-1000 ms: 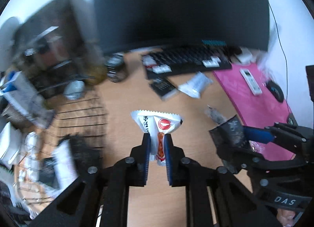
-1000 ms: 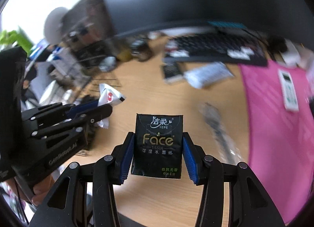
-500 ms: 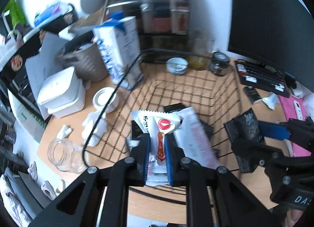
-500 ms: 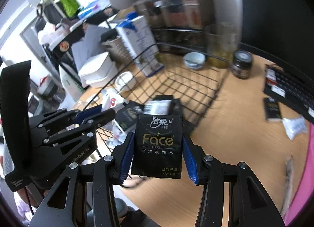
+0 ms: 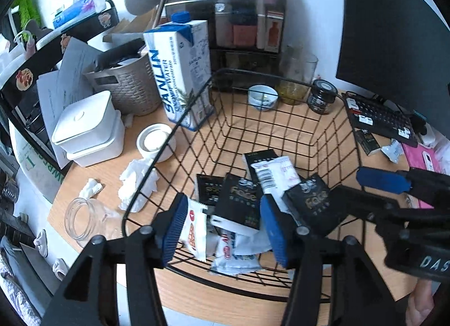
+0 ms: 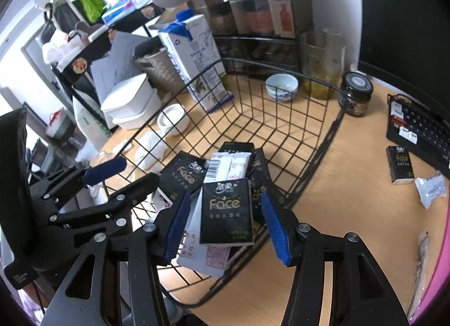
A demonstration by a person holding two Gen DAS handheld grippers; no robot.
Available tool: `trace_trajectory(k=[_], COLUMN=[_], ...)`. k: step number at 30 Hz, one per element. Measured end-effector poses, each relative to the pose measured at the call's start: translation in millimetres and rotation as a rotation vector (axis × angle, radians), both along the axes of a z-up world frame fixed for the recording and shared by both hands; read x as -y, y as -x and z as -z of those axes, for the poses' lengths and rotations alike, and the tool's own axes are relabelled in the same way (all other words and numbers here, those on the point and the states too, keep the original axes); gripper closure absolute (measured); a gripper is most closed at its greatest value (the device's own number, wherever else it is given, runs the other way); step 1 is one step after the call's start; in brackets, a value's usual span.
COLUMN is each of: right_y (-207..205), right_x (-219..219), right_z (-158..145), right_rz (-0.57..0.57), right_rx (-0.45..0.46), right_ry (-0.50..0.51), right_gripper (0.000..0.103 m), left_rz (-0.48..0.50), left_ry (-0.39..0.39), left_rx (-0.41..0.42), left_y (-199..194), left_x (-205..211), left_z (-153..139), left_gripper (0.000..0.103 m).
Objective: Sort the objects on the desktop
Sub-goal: 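Open both tools to drop the pizza packet and Face pack into the basket, then move both open tools back over the desk items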
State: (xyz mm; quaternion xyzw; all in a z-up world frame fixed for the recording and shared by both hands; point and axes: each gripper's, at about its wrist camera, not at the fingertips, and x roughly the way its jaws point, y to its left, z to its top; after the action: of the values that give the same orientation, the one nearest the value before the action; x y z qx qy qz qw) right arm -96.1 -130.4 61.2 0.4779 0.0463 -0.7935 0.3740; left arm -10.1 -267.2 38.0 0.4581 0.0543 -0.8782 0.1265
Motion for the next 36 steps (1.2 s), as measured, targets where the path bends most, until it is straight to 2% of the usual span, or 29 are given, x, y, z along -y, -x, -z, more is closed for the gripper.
trace_trajectory(k=[4,8,12,14,17,21,24,28,31,36], right_y=[-2.5,0.7,12.2,21.7,46.3,80.0,110.9,149.3,173.2,191.4], right_x=[-30.7,-76.0,-146.4,-178.4,-229.5,-270.2,-286.3,-298.6,-286.3,-277.7], right_z=[-11.1,-20.1,-13.9,-4.8,23.5,49.4,57.7,63.4,74.0,88.4], right_rz=[0.032,0.093,0.212,0.280,0.396,0.491,0.563,0.700,0.719,0.771], right_rx=[-0.030,-0.064,-0.080,-0.062,0.023,0.100,0.126,0.146,0.184,0.204], right_ry=[0.004,-0.007,-0.053,-0.060,-0.076,-0.085,-0.064,0.008,0.019,0.049], right_gripper=[0.049,0.049,0.046,0.041,0.040,0.040,0.040,0.040,0.040,0.040], left_rz=[0.026,0.099,0.177,0.226,0.261,0.286,0.246,0.144,0.085,0.054], left_ry=[0.009,0.025,0.063,0.074,0.058,0.033,0.013,-0.074,-0.105,-0.145], left_rx=[-0.004,-0.031,-0.045,-0.042,-0.003,0.046,0.102,0.147,0.153,0.179], left_y=[5.2,13.0,28.2,40.3,64.1,106.6,146.6,197.7,216.5,231.5], left_x=[-22.3,-67.2,-127.1,-160.0,-195.5,-230.8,-239.2,-229.4,-222.0,-218.1], left_z=[-9.6,-28.1,-36.6,-32.3,-15.2,11.1,34.0,60.1,72.8,88.7], left_gripper=[0.043,0.043,0.029,0.028,0.028,0.028,0.027,0.027,0.027,0.027])
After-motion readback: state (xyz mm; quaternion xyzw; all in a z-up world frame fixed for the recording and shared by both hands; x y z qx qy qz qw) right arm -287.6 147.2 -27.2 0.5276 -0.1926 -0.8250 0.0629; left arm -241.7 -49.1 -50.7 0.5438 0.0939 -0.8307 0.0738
